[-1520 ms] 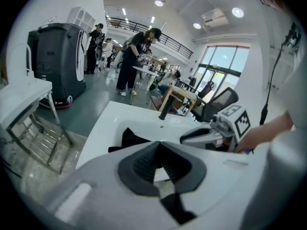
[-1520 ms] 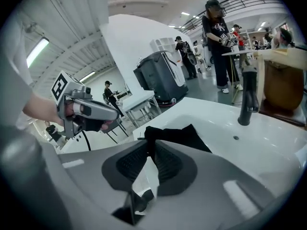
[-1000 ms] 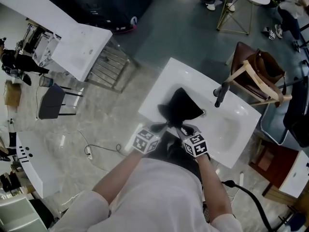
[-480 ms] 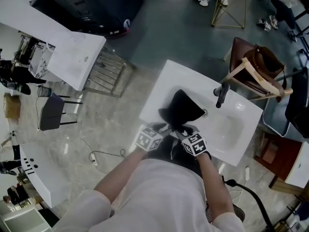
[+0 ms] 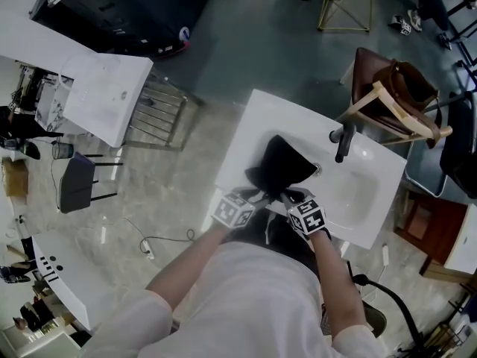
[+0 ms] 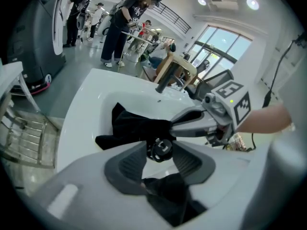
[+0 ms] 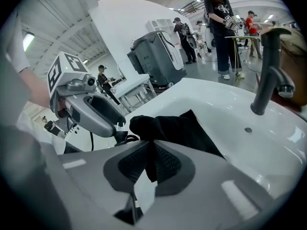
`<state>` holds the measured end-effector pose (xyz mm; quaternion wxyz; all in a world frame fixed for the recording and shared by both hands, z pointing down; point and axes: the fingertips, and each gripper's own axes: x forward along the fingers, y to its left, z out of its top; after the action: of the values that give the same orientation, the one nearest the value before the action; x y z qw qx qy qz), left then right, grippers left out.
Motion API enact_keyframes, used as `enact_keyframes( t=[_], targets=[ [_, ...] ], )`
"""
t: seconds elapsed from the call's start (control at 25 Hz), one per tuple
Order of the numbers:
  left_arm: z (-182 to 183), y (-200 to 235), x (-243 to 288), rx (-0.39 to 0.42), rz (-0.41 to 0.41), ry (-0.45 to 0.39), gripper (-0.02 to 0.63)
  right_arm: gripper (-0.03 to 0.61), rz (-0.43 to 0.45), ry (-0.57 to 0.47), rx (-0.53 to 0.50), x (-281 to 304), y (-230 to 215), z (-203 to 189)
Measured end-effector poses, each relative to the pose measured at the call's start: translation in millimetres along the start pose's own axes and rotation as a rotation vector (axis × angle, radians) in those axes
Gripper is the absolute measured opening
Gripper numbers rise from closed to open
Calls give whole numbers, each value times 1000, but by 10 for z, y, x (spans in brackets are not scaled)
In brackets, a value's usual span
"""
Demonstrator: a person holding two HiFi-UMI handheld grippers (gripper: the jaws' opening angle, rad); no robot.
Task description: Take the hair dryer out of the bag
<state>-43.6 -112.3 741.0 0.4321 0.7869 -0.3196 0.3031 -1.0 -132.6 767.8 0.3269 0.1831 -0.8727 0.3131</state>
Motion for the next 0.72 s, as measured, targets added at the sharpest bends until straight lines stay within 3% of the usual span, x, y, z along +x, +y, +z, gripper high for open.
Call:
enact_keyframes(
  t=[0.12,0.24,0.48,0.72],
  targets=[
    [38,-24,59,-14,-40,20,177,25,-29,-11,24,-21,-82,46],
    [84,-38,162,-94,-74,41,198,25,-49,-28,50,-51,-152,97],
    [87,77,366,-141,-8,156,267,25,-80,-49,93,-103,-239,151],
    [109,155,480,-290,-71,269,254,25,-105,-62,122,-156,-336,144]
  ],
)
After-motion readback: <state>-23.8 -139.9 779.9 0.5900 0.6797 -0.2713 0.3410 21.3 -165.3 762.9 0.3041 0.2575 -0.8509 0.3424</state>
